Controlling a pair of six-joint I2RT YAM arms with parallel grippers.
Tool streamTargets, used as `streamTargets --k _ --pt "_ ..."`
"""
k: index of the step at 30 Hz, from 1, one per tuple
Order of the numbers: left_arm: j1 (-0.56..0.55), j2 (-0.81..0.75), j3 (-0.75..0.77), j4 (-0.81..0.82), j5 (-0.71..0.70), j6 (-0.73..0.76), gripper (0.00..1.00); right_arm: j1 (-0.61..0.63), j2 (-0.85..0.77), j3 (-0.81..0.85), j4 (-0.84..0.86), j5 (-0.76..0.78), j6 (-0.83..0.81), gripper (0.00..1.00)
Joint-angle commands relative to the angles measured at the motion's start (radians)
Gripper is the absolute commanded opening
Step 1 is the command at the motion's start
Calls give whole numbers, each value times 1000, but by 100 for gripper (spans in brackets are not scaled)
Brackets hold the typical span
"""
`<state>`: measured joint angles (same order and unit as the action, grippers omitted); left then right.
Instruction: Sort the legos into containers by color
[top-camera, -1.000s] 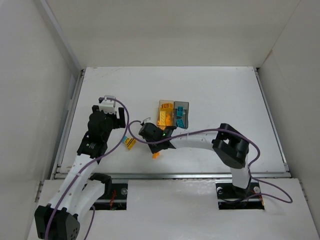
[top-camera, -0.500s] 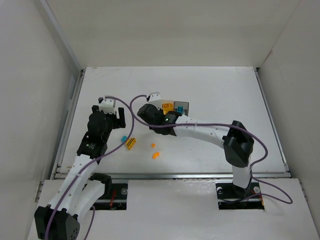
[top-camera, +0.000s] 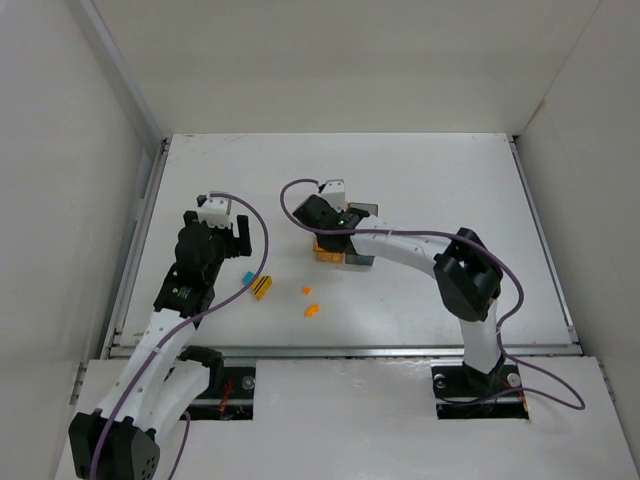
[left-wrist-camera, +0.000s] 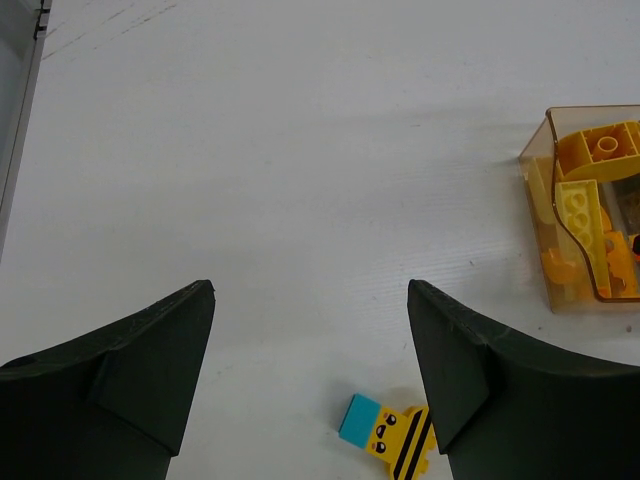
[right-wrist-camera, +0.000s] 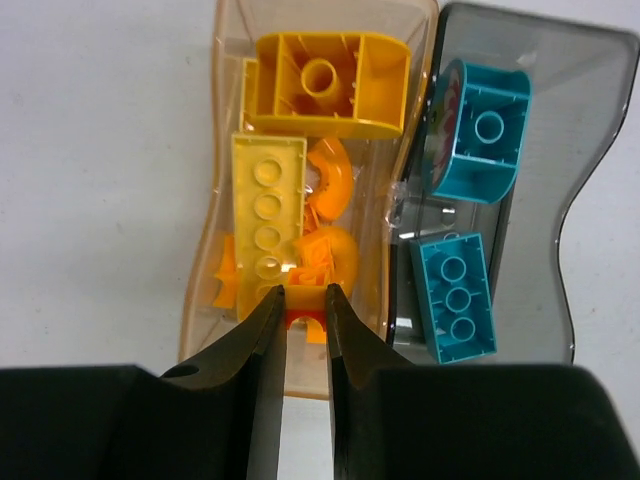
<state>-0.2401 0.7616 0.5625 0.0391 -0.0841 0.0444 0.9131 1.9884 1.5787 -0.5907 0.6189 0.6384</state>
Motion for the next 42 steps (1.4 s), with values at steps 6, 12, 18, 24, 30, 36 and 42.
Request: streamTargets --k 6,12,18,24,30,36,42 --pt "1 -22 -10 28 -11 -3 75 -3 1 -103 29 -56 64 0" --pt "1 -22 -10 28 -11 -3 75 -3 -30 -132 20 -24 83 10" --pt "1 -22 -10 28 -11 -3 75 6 -40 -100 29 -33 -11 36" --pt "1 -22 -1 28 -11 -3 75 6 -40 -28 20 -33 -22 47" --pt "1 -22 -1 28 -11 6 75 18 -74 -5 40 -56 -48 50" --pt "1 -22 -10 38 -2 6 75 40 -175 -131 175 -221 -146 44" --pt "1 -22 -10 38 -2 -3 75 40 -96 -99 144 -292 -146 44"
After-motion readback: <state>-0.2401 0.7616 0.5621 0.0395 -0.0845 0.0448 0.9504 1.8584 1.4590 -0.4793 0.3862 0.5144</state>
